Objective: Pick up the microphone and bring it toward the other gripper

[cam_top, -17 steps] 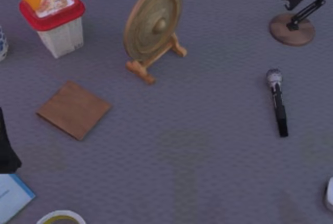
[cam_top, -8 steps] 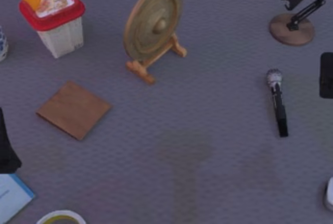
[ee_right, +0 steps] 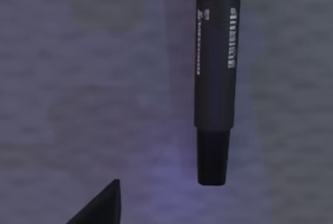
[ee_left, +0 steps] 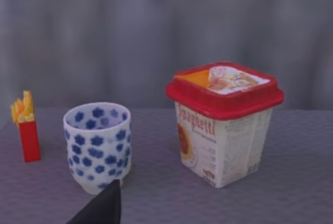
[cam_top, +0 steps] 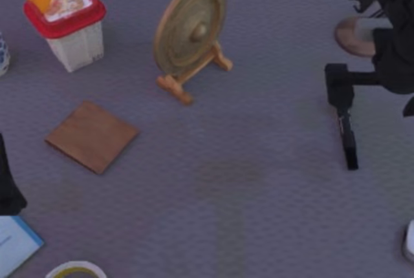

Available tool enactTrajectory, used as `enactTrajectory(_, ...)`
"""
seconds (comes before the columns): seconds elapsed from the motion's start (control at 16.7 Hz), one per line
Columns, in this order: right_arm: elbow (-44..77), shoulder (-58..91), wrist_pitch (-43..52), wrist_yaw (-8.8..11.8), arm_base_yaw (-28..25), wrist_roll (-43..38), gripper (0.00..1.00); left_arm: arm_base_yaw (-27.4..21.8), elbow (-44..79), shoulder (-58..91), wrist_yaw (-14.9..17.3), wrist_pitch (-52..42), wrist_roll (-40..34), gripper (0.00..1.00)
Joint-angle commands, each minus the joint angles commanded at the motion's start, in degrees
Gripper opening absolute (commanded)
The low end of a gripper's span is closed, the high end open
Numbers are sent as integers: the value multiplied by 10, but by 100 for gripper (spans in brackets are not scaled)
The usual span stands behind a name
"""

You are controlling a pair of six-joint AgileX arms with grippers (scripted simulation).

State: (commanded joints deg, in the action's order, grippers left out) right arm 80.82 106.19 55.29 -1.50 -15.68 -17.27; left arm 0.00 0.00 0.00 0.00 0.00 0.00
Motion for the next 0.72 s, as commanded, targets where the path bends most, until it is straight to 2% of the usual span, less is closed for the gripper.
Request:
enactTrajectory(0.24,67,78,39,-1,-12,-13,100,0,0,0,0,0,0,100)
enactTrajectory(0.72,65,86,31,-1,-11,-13,100,0,0,0,0,0,0,100)
